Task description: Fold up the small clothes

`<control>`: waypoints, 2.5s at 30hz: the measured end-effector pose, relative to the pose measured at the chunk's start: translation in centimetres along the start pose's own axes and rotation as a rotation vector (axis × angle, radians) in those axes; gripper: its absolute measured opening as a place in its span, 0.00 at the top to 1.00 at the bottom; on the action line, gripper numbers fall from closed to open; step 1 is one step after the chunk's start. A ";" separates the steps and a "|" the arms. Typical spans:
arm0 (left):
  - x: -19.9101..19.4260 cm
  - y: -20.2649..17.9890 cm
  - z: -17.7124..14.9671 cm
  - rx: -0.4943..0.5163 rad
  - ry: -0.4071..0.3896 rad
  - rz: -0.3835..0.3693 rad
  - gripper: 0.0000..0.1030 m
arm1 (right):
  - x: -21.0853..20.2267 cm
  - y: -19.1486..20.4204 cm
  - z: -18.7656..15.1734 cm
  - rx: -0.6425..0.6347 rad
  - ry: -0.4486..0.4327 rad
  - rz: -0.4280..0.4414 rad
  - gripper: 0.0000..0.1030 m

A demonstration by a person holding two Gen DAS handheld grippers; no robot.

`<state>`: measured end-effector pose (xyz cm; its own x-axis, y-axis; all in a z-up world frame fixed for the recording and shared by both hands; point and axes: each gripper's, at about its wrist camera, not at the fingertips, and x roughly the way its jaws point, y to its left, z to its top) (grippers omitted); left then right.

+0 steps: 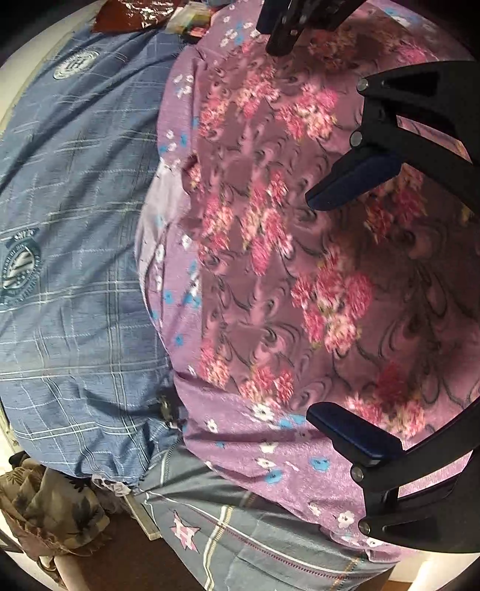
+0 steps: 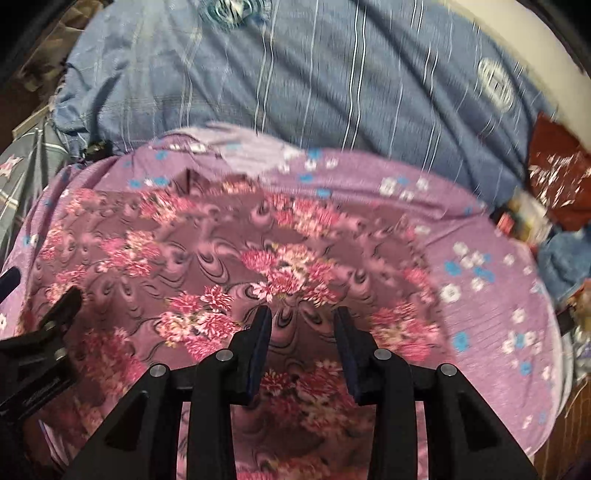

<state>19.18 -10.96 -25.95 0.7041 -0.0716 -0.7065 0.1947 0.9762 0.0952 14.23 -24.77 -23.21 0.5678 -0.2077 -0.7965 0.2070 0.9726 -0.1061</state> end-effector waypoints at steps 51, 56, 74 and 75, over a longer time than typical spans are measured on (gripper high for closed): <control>-1.9 -3.5 -0.1 0.037 -0.088 -0.067 0.00 | -6.0 -1.7 -1.3 -0.009 -0.031 -0.133 0.56; -2.2 -3.8 -0.1 0.041 -0.097 -0.076 0.00 | -6.4 -1.9 -1.6 -0.008 -0.027 -0.145 0.56; -2.2 -5.0 -0.8 0.092 -0.098 -0.072 0.00 | -5.7 -5.7 -4.7 0.092 0.065 -0.134 0.50; -2.2 -5.0 -0.8 0.094 -0.095 -0.073 0.00 | -5.3 -6.6 -5.3 0.133 0.087 -0.108 0.50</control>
<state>16.13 -15.48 -25.45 0.7463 -0.1647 -0.6450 0.3076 0.9446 0.1147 5.65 -29.53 -21.41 0.4666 -0.2942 -0.8341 0.3698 0.9216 -0.1182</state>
